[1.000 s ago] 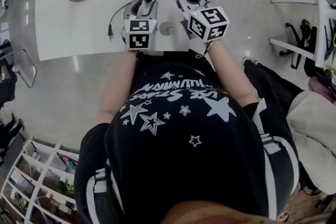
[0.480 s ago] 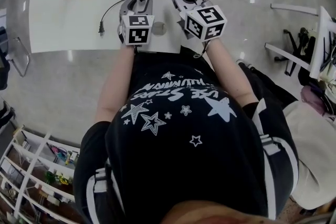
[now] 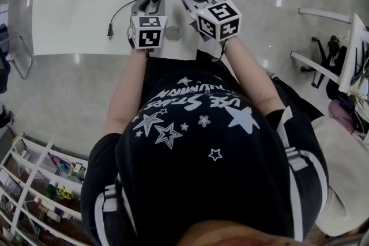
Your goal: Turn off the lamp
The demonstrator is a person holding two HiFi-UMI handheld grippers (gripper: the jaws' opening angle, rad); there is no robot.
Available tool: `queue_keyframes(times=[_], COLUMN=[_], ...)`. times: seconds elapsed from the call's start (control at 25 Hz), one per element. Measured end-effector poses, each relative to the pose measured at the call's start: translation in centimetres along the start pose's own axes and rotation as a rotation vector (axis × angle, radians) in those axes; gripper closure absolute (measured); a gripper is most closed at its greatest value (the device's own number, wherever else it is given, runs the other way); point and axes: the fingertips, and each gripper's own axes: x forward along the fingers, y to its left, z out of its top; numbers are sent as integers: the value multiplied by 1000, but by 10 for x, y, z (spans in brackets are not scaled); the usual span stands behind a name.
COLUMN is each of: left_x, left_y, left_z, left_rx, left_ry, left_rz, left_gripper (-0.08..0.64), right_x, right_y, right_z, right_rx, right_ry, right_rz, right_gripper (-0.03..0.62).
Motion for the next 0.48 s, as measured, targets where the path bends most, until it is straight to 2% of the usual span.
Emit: queue_keyframes(times=[0.32, 0.48], left_x=[-3, -3], left_y=[2, 2], left_z=[5, 4], left_rx=[-19, -25], left_ry=[6, 10], left_rz=[-12, -19], left_gripper=[425, 426], right_x=[39, 58], right_y=[19, 27], right_z=[-13, -19], right_rx=[-73, -126], right_ry=[133, 205], right_rz=[144, 190], right_gripper=[586, 586])
